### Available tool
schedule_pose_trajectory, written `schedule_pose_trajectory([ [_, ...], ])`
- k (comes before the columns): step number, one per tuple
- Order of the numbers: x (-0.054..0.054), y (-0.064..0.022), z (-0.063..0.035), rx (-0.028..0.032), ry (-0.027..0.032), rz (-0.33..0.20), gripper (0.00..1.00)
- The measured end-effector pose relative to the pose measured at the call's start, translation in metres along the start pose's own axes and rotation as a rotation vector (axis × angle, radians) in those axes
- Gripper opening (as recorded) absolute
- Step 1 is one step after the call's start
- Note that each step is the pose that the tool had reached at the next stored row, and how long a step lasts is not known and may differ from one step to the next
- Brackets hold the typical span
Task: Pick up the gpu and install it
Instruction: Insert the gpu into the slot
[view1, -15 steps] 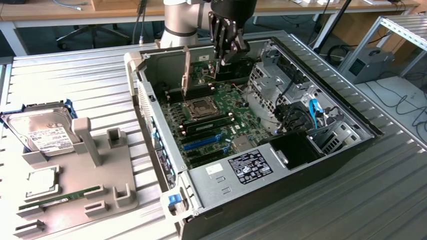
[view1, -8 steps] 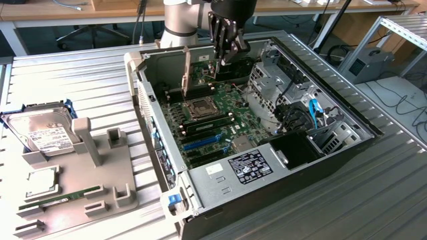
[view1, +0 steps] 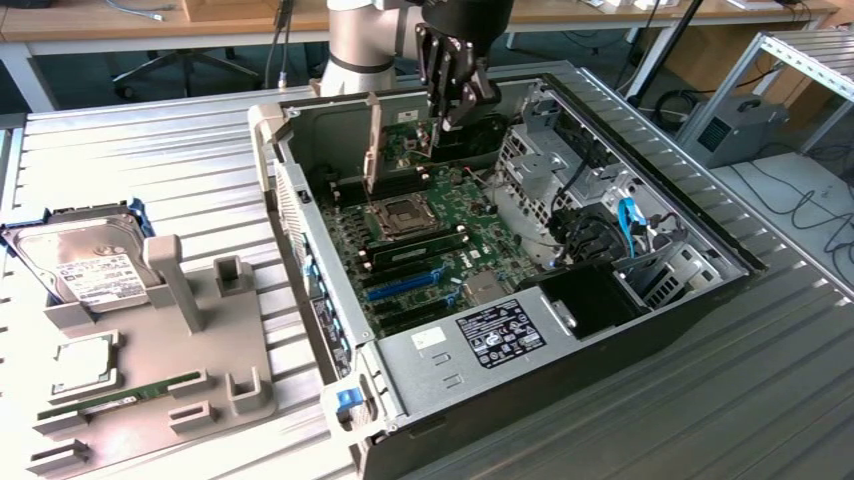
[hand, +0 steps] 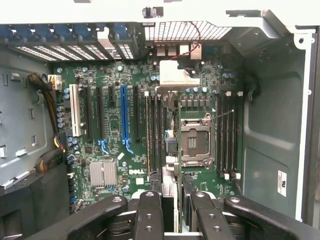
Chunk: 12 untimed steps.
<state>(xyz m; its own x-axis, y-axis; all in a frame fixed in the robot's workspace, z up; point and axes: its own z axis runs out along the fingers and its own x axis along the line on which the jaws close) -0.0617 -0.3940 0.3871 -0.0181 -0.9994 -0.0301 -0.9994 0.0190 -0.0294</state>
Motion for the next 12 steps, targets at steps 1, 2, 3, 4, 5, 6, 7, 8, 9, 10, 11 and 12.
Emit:
schedule_pose_trajectory([
  [1, 0.0000, 0.0000, 0.0000, -0.0001, 0.0000, -0.002, 0.27],
  [2, 0.0000, 0.0000, 0.0000, -0.0001, -0.0001, -0.004, 0.27],
  [3, 0.0000, 0.0000, 0.0000, -0.0002, -0.0002, -0.006, 0.27],
  [4, 0.0000, 0.0000, 0.0000, -0.0003, -0.0004, -0.011, 0.27],
  [5, 0.0000, 0.0000, 0.0000, -0.0005, -0.0005, -0.015, 0.27],
  [6, 0.0000, 0.0000, 0.0000, -0.0005, -0.0005, -0.018, 0.27],
  [7, 0.0000, 0.0000, 0.0000, -0.0007, -0.0007, -0.022, 0.27],
  [8, 0.0000, 0.0000, 0.0000, -0.0008, -0.0008, -0.026, 0.27],
  [9, 0.0000, 0.0000, 0.0000, -0.0009, -0.0009, -0.030, 0.27],
  [10, 0.0000, 0.0000, 0.0000, -0.0011, -0.0010, -0.034, 0.27],
  [11, 0.0000, 0.0000, 0.0000, -0.0011, -0.0010, -0.035, 0.27],
  [12, 0.0000, 0.0000, 0.0000, -0.0011, -0.0011, -0.035, 0.27],
])
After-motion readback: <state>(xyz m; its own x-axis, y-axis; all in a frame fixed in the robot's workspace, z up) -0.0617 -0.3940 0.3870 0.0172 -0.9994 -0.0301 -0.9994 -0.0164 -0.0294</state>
